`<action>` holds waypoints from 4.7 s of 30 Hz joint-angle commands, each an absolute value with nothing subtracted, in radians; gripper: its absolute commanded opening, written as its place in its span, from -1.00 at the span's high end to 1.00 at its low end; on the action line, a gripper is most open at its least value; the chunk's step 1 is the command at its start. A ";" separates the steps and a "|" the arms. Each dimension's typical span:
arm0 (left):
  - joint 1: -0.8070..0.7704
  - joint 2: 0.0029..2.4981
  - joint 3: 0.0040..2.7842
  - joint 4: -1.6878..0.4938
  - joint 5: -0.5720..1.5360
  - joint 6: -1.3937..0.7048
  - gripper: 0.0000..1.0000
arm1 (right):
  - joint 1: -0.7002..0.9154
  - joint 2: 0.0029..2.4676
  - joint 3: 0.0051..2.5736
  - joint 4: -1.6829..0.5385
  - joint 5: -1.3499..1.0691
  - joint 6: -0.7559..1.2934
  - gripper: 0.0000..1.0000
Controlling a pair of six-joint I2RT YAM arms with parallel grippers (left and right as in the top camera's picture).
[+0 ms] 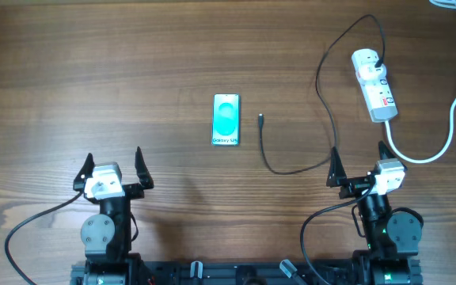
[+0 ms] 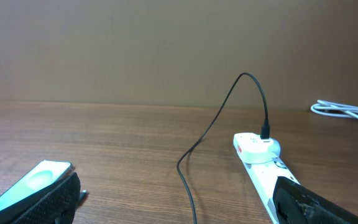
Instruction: Plug charger to phone and switch on socket
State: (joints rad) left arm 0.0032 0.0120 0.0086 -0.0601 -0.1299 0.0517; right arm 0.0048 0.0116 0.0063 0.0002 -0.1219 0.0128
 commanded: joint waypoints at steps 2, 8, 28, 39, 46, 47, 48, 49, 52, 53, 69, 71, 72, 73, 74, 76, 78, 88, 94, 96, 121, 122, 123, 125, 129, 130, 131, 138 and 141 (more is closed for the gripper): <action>0.012 0.007 0.006 -0.063 -0.125 0.067 -1.00 | 0.001 0.010 0.006 0.005 -0.105 0.001 -1.00; 0.012 0.007 0.006 0.009 0.355 -0.057 -1.00 | 0.001 0.010 0.006 0.005 -0.105 0.001 -0.99; 0.009 0.904 1.463 -0.903 0.438 -0.075 -1.00 | 0.001 0.010 0.006 0.005 -0.105 0.001 -0.99; -0.319 1.625 1.910 -1.333 0.041 -0.444 -0.99 | 0.001 0.010 0.006 0.005 -0.105 0.001 -0.99; -0.436 2.004 1.909 -1.311 -0.057 -0.548 -1.00 | 0.001 0.010 0.006 0.005 -0.105 0.001 -0.99; -0.438 2.027 1.909 -1.293 -0.057 -0.548 -1.00 | 0.001 0.010 0.006 0.005 -0.105 0.001 -0.99; -0.438 2.044 1.909 -1.284 -0.057 -0.548 -1.00 | 0.001 0.010 0.006 0.005 -0.105 0.000 -0.99; -0.437 2.054 1.909 -1.280 -0.043 -0.547 -1.00 | 0.001 0.010 0.006 0.005 -0.105 0.001 -0.99; -0.448 2.064 1.887 -1.196 -0.035 -0.501 -1.00 | 0.001 0.010 0.006 0.005 -0.105 0.001 -0.99; -0.456 2.064 1.863 -1.163 -0.035 -0.502 -1.00 | 0.001 0.010 0.006 0.005 -0.105 0.001 -0.99; -0.529 2.131 1.656 -0.931 -0.050 -0.528 -0.99 | 0.001 0.010 0.006 0.005 -0.105 0.000 -1.00; -0.529 2.164 1.656 -0.929 -0.051 -0.529 -0.99 | 0.001 0.010 0.006 0.005 -0.105 0.001 -0.99; -0.529 2.177 1.656 -0.925 -0.051 -0.528 -0.99 | 0.001 0.010 0.006 0.005 -0.105 0.001 -0.99; -0.529 2.195 1.656 -0.916 -0.059 -0.527 -0.99 | 0.001 0.010 0.006 0.005 -0.105 0.000 -0.99; -0.530 2.206 1.656 -0.909 -0.066 -0.524 -0.99 | 0.001 0.010 0.006 0.005 -0.105 0.001 -0.99; -0.535 2.213 1.656 -0.903 -0.080 -0.514 -0.99 | 0.001 0.010 0.006 0.005 -0.105 0.001 -0.99; -0.542 2.213 1.656 -0.903 -0.103 -0.498 -1.00 | 0.001 0.010 0.006 0.005 -0.105 0.001 -0.99; -0.559 2.244 1.656 -0.893 -0.110 -0.501 -1.00 | 0.001 0.010 0.006 0.005 -0.105 0.001 -0.99; -0.545 2.268 1.655 -0.896 -0.110 -0.454 -1.00 | 0.001 0.010 0.006 0.005 -0.105 0.001 -0.99; -0.544 2.269 1.656 -0.897 -0.109 -0.449 -1.00 | 0.001 0.010 0.006 0.005 -0.105 0.001 -1.00; -0.560 2.269 1.655 -0.886 -0.087 -0.401 -1.00 | 0.001 0.010 0.006 0.005 -0.105 0.000 -0.99; -0.558 2.269 1.655 -0.886 -0.087 -0.400 -1.00 | 0.001 0.010 0.006 0.005 -0.105 0.001 -0.99; -0.555 2.269 1.655 -0.886 -0.087 -0.400 -1.00 | 0.001 0.010 0.006 0.005 -0.105 0.000 -0.99; -0.543 2.269 1.655 -0.890 -0.072 -0.400 -1.00 | 0.001 0.010 0.006 0.005 -0.105 0.001 -0.99; -0.519 2.269 1.655 -0.905 -0.069 -0.400 -1.00 | 0.001 0.010 0.006 0.005 -0.105 0.000 -1.00; -0.513 2.269 1.655 -0.909 -0.069 -0.400 -1.00 | 0.001 0.010 0.006 0.005 -0.105 0.000 -0.99; -0.504 2.269 1.655 -0.912 -0.068 -0.401 -0.99 | 0.001 0.010 0.006 0.005 -0.105 0.000 -1.00; -0.517 2.269 1.655 -0.908 -0.068 -0.400 -0.98 | 0.001 0.010 0.006 0.005 -0.105 0.001 -1.00; -0.520 2.269 1.655 -0.909 -0.068 -0.400 -0.96 | 0.001 0.010 0.006 0.005 -0.105 0.001 -0.99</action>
State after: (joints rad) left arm -0.5152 2.2288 1.6672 -0.9039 -0.0544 -0.4046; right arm 0.0048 0.0154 0.0063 0.0002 -0.1219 0.0124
